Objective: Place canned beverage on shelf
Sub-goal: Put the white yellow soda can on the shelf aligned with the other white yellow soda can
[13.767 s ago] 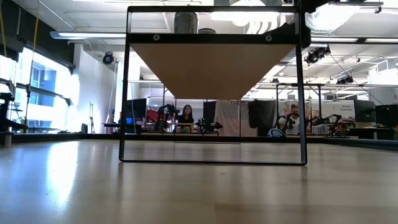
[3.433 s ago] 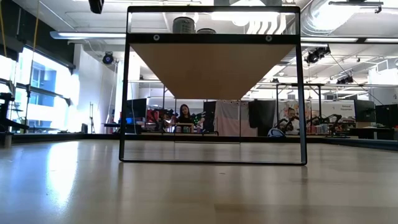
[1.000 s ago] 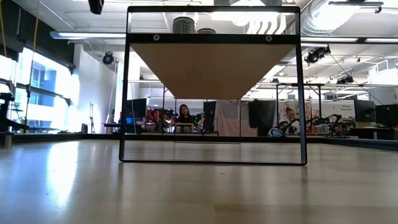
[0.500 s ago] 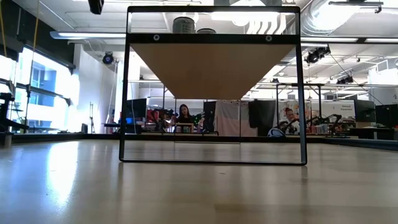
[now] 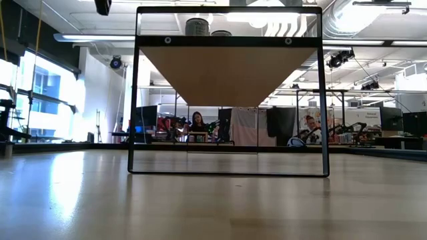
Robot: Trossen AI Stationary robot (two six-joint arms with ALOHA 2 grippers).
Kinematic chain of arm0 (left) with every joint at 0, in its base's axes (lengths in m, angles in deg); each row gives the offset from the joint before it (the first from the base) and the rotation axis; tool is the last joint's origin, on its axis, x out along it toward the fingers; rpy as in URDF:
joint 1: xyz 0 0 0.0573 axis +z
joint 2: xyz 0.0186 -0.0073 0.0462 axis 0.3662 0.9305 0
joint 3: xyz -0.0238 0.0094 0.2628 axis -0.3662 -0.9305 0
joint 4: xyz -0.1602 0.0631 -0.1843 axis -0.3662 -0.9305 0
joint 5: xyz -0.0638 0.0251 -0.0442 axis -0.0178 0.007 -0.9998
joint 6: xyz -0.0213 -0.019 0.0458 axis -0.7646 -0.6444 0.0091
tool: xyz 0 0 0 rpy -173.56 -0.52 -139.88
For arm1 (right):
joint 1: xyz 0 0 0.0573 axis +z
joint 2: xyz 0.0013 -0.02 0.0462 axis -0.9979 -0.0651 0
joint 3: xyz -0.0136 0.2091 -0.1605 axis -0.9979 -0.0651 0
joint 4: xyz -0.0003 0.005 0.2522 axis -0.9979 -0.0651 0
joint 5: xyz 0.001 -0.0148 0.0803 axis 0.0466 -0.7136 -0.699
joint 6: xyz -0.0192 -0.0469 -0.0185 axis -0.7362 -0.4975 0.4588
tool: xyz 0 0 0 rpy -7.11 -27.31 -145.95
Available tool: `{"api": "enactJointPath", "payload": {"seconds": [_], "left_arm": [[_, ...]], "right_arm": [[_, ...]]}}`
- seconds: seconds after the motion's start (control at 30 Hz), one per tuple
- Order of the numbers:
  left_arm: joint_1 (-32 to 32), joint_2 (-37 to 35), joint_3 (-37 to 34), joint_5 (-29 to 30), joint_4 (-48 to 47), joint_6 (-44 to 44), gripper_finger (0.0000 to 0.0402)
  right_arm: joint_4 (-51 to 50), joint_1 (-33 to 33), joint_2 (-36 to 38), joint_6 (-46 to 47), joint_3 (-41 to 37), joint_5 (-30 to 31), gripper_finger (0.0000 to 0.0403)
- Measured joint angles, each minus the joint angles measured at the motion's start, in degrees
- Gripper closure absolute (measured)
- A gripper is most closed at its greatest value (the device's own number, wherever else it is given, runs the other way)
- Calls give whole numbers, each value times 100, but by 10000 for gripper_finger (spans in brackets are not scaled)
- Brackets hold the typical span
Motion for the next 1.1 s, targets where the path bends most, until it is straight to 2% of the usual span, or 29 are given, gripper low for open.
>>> {"api": "enactJointPath", "payload": {"seconds": [0.37, 0.5, 0.6, 0.87, 1.1], "left_arm": [[2, -1, 0, 0, 0, 0, 192], [1, 0, 0, 0, 2, 0, 192], [2, -1, 0, 0, 2, 0, 192], [1, -1, 0, 0, 2, 2, 192], [2, -1, 0, 0, 2, 2, 192]], "right_arm": [[2, -40, -214, -37, 0, -74, 6], [1, -42, -216, -109, 0, -285, 11], [-1, -39, -216, -105, 0, -429, 38], [0, -50, -214, -102, 0, -346, 168], [242, -50, -159, -255, 0, -267, 168]]}}
